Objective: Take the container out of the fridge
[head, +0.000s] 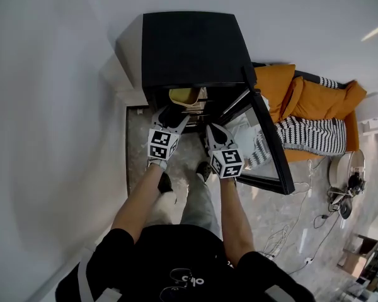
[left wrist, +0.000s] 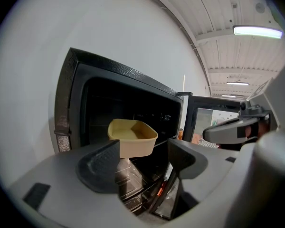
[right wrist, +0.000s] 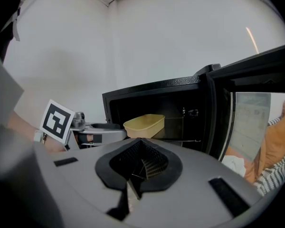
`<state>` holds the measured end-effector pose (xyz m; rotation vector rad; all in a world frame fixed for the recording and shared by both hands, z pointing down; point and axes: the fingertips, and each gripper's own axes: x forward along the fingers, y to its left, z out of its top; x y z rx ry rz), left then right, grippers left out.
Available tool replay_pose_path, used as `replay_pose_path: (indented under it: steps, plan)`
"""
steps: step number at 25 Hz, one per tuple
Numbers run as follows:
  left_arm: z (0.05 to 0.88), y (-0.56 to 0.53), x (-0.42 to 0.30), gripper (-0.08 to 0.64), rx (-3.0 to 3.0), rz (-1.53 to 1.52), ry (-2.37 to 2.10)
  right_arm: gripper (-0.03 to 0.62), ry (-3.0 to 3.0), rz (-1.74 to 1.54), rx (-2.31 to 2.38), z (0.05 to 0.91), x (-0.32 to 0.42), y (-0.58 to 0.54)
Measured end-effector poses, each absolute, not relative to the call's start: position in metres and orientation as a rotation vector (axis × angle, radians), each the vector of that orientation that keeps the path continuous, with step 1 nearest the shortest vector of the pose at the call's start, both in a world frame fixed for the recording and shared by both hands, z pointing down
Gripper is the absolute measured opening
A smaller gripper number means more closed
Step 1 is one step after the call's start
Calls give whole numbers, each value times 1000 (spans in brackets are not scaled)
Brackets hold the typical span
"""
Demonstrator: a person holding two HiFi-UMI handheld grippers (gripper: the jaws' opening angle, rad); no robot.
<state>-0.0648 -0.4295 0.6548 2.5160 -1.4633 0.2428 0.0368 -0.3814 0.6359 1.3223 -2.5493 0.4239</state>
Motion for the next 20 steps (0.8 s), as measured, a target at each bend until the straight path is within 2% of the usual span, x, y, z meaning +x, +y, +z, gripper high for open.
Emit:
replay_pose_path:
  steps: [4,7,8,20]
  plan:
    - [660,-438,-62,367,2520,258,-1486,8,-2548,425,1315,643,33,-384]
    - [662,-448,-60,499,2495,265,-1542,8,-2545,425,1314,648,33,-387]
    - [663,-451,-59,524,2488,259,-1549,8,-2543,423,1312,649,33,-390]
    - [683,-484,-53,538,2439,311,-1586,8,-2523,414,1294,658,38,-406]
